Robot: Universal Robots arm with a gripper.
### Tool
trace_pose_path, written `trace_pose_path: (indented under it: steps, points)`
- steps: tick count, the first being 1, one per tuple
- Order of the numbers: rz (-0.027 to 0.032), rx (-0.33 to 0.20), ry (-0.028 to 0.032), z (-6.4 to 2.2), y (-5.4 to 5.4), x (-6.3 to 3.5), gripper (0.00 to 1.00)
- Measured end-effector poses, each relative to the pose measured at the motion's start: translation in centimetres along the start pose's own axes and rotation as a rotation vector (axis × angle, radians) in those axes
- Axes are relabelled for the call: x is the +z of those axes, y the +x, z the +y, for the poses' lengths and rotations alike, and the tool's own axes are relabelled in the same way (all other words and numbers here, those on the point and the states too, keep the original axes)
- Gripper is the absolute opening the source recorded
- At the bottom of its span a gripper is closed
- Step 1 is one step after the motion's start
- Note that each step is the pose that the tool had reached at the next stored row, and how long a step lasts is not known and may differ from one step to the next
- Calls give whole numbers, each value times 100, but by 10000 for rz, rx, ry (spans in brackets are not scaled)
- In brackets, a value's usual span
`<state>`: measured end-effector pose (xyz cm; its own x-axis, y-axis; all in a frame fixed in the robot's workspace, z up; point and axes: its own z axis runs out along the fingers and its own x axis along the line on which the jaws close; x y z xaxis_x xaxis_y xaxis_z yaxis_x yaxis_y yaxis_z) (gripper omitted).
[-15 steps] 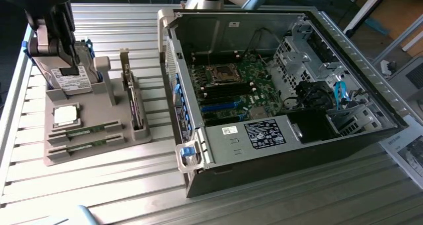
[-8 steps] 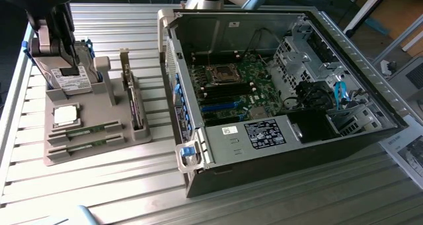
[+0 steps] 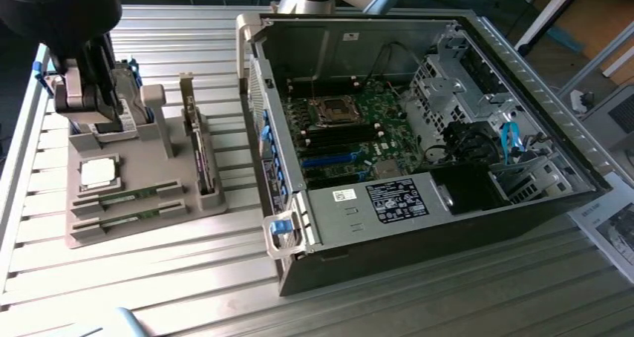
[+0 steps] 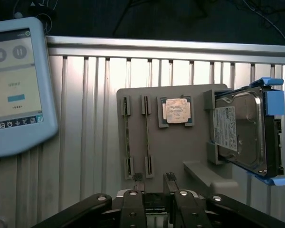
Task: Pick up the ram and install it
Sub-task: 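Pick up the ram and move it above insertion slot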
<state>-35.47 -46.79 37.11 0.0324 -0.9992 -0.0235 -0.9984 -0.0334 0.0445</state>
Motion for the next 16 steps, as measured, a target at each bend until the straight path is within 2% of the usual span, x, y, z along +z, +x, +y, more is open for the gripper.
trace_pose_path:
  steps: [16]
  points:
    - [1, 1, -1, -7, 157, 298, 30]
